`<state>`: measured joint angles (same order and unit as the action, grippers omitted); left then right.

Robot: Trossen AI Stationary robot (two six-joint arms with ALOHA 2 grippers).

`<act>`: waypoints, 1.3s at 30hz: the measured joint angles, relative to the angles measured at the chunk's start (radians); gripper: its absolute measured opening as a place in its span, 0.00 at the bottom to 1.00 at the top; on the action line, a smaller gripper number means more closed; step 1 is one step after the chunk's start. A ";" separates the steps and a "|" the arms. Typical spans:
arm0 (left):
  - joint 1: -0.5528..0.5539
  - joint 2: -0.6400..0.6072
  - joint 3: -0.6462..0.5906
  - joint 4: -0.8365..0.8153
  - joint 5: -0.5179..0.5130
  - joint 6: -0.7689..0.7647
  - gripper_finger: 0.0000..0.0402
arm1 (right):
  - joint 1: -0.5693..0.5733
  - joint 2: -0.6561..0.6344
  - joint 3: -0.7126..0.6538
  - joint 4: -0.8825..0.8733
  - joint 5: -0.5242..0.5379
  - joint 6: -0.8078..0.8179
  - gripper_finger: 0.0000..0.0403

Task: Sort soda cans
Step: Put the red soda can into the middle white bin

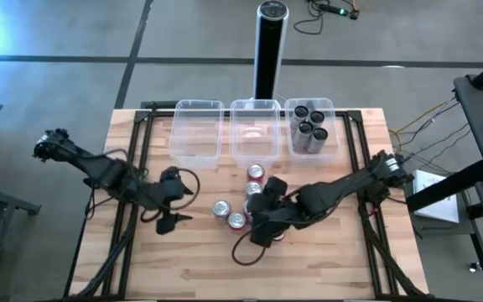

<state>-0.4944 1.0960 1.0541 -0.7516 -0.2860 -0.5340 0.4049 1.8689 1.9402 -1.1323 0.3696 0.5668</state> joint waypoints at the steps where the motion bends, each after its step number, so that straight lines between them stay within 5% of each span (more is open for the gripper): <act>1: -0.003 0.015 -0.011 0.023 0.006 -0.013 0.86 | 0.000 0.013 0.005 -0.008 -0.021 -0.016 0.90; 9: -0.002 0.127 -0.034 0.049 0.033 0.030 0.86 | -0.003 0.105 0.010 0.086 -0.083 -0.217 0.90; 20: 0.005 0.209 -0.035 0.059 0.007 0.080 0.86 | -0.072 0.181 -0.011 0.192 -0.138 -0.291 0.90; 39: 0.000 0.069 -0.036 -0.186 0.012 -0.077 0.86 | -0.145 0.284 -0.028 0.274 -0.242 -0.347 0.85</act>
<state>-0.4942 1.1646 1.0183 -0.9375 -0.2741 -0.6114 0.2604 2.1525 1.9118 -0.8586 0.1275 0.2198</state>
